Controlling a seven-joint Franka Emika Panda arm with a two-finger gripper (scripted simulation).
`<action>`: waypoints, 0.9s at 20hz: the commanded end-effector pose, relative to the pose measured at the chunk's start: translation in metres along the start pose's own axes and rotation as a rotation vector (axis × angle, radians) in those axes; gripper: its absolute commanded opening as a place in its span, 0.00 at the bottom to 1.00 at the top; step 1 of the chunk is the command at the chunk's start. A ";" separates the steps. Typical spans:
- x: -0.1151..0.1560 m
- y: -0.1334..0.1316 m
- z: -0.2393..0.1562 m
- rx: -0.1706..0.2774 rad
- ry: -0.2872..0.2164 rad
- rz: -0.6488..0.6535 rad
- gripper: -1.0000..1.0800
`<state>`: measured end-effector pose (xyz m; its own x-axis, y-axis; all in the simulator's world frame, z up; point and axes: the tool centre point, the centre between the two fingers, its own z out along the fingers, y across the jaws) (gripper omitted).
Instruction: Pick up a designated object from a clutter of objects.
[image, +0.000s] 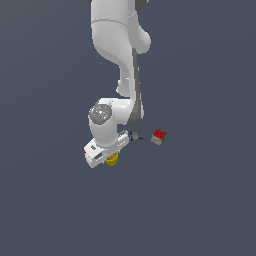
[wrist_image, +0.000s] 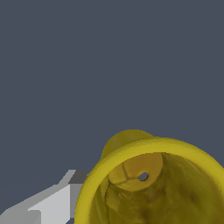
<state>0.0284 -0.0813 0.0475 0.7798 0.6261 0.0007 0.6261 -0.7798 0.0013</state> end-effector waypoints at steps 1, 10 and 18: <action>0.000 0.000 0.000 0.000 0.000 0.000 0.00; -0.001 -0.002 -0.021 0.000 0.000 0.000 0.00; -0.002 -0.009 -0.079 0.000 0.000 0.000 0.00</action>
<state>0.0218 -0.0767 0.1124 0.7798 0.6261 -0.0008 0.6261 -0.7798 -0.0004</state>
